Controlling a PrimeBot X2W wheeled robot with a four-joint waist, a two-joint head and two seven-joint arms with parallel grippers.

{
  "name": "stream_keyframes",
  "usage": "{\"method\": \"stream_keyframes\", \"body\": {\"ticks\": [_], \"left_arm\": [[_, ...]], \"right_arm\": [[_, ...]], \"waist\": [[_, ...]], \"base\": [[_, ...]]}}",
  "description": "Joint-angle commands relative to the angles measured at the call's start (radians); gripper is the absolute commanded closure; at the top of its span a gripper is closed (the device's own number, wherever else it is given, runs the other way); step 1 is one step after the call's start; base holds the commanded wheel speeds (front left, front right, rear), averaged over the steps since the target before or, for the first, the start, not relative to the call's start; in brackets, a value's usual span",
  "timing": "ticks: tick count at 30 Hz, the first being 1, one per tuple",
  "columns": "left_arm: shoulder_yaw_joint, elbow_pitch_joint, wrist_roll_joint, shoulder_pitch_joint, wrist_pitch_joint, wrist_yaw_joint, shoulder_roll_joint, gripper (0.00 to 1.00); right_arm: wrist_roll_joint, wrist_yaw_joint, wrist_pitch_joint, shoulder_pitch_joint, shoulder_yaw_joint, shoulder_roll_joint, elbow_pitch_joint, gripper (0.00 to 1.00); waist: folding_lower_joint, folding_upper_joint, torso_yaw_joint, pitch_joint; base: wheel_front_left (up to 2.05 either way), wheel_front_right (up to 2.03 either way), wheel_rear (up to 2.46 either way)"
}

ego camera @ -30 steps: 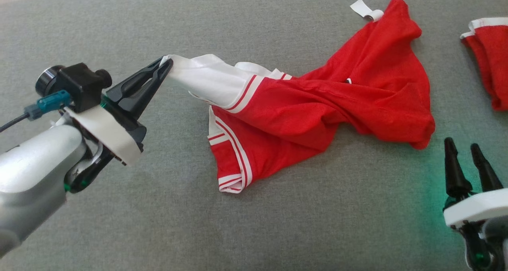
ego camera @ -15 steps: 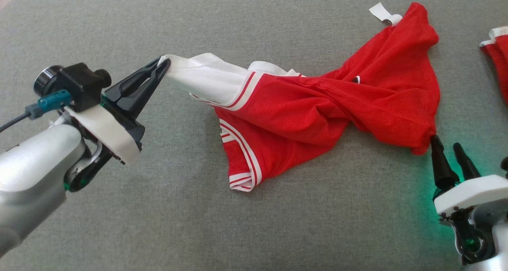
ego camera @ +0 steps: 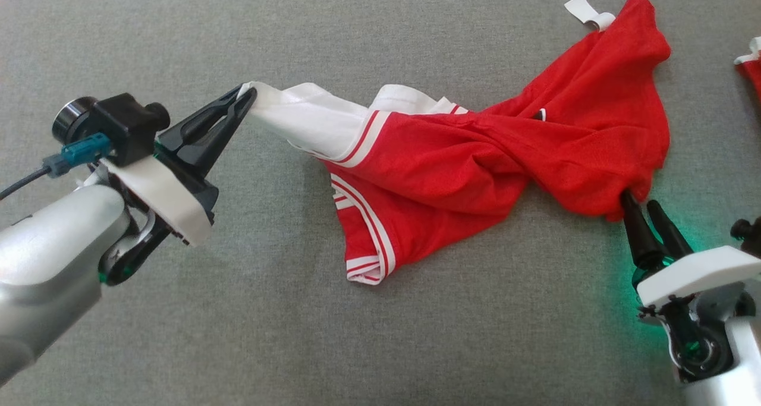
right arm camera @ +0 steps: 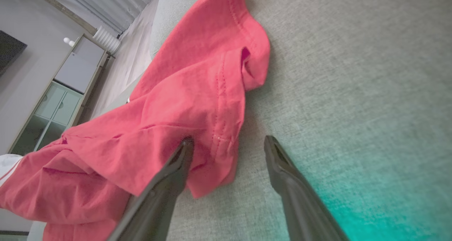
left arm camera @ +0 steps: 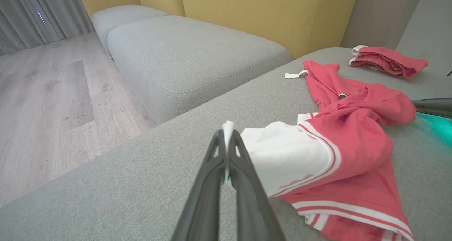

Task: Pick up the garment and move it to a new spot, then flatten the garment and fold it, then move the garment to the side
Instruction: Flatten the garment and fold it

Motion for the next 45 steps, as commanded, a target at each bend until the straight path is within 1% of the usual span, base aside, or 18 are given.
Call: {"method": "stream_keyframes", "body": {"ticks": [1, 2, 4, 5, 6, 9, 15, 20, 23, 24, 25, 26, 29, 32, 35, 38, 41, 45], "left_arm": [[0.05, -0.005, 0.007, -0.043, -0.001, -0.005, 0.03, 1.0], [0.05, -0.004, 0.007, -0.043, -0.001, -0.005, 0.03, 1.0], [0.049, -0.001, 0.009, -0.044, 0.0, -0.006, 0.028, 1.0], [0.049, 0.0, 0.01, -0.044, 0.0, -0.007, 0.028, 1.0], [0.049, 0.002, 0.01, -0.044, 0.0, -0.007, 0.027, 1.0], [0.048, 0.006, 0.007, -0.042, -0.001, -0.008, 0.026, 1.0], [0.049, 0.018, 0.015, -0.041, -0.01, -0.002, 0.025, 1.0], [0.091, 0.013, 0.069, -0.035, -0.048, 0.035, 0.043, 1.0], [0.148, -0.013, 0.108, -0.028, -0.056, 0.067, 0.061, 1.0], [0.148, -0.013, 0.108, -0.028, -0.056, 0.067, 0.061, 1.0], [0.215, -0.049, 0.139, -0.02, -0.056, 0.09, 0.067, 1.0], [0.215, -0.049, 0.139, -0.02, -0.056, 0.09, 0.067, 1.0], [0.309, -0.108, 0.224, -0.014, -0.057, 0.116, 0.08, 1.0], [0.397, -0.162, 0.314, -0.022, -0.057, 0.128, 0.081, 1.0], [0.453, -0.177, 0.381, -0.046, -0.057, 0.109, 0.084, 1.0], [0.49, -0.156, 0.402, -0.093, -0.057, 0.071, 0.071, 1.0], [0.502, -0.096, 0.391, -0.155, -0.054, 0.022, 0.055, 1.0], [0.5, 0.01, 0.366, -0.267, 0.003, -0.024, 0.026, 1.0]], "right_arm": [[0.012, 0.007, -0.005, -0.032, 0.031, -0.03, -0.028, 0.0], [0.017, 0.007, -0.01, -0.034, 0.037, -0.036, -0.025, 0.07], [0.026, 0.007, -0.019, -0.039, 0.047, -0.047, -0.018, 0.17], [0.031, 0.007, -0.023, -0.041, 0.052, -0.051, -0.016, 0.31], [0.038, 0.007, -0.026, -0.042, 0.057, -0.055, -0.013, 0.51], [0.057, 0.007, -0.027, -0.045, 0.073, -0.067, -0.007, 1.0], [0.09, 0.007, -0.061, -0.042, 0.098, -0.099, -0.025, 1.0], [0.073, 0.007, -0.144, -0.037, 0.083, -0.183, -0.099, 1.0], [0.024, 0.007, -0.165, -0.073, 0.061, -0.249, -0.155, 1.0], [0.024, 0.007, -0.165, -0.073, 0.061, -0.249, -0.155, 1.0], [-0.003, 0.007, -0.16, -0.115, 0.046, -0.285, -0.192, 1.0], [-0.003, 0.007, -0.16, -0.115, 0.046, -0.285, -0.192, 1.0], [-0.05, 0.007, -0.144, -0.204, 0.019, -0.329, -0.233, 1.0], [-0.113, 0.007, -0.127, -0.303, 0.013, -0.372, -0.263, 1.0], [-0.16, 0.007, -0.104, -0.405, 0.029, -0.41, -0.27, 1.0], [-0.183, 0.007, -0.082, -0.508, 0.056, -0.437, -0.242, 1.0], [-0.196, 0.007, -0.059, -0.604, 0.108, -0.454, -0.187, 1.0], [-0.199, 0.007, -0.032, -0.723, 0.193, -0.451, -0.088, 1.0]], "waist": [[0.0, 0.0, 0.0, 0.003], [0.0, 0.0, 0.0, 0.005], [0.0, 0.0, 0.001, 0.007], [0.0, 0.0, 0.001, 0.007], [0.0, 0.0, 0.0, 0.007], [0.0, 0.0, -0.001, 0.007], [0.0, 0.0, -0.006, -0.004], [0.0, 0.0, -0.031, -0.08], [0.0, 0.0, -0.05, -0.13], [0.0, 0.0, -0.05, -0.13], [0.0, 0.0, -0.062, -0.164], [0.0, 0.0, -0.062, -0.164], [0.0, 0.0, -0.076, -0.204], [0.0, 0.0, -0.08, -0.242], [0.0, 0.0, -0.081, -0.268], [0.0, 0.0, -0.078, -0.282], [0.0, 0.0, -0.077, -0.278], [0.0, 0.0, -0.073, -0.229]], "base": [[0.0, 0.0, 0.0], [0.0, 0.0, 0.0], [0.0, 0.0, 0.0], [0.0, 0.0, 0.0], [0.0, 0.0, 0.0], [0.0, 0.0, 0.0], [0.0, 0.0, 0.0], [0.0, 0.0, 0.0], [0.0, 0.0, 0.0], [0.0, 0.0, 0.0], [0.0, 0.0, 0.0], [0.0, 0.0, 0.0], [0.0, 0.0, 0.0], [0.0, 0.0, 0.0], [0.0, 0.0, 0.0], [0.0, 0.0, 0.0], [0.0, 0.0, 0.0], [0.0, 0.0, 0.0]]}}
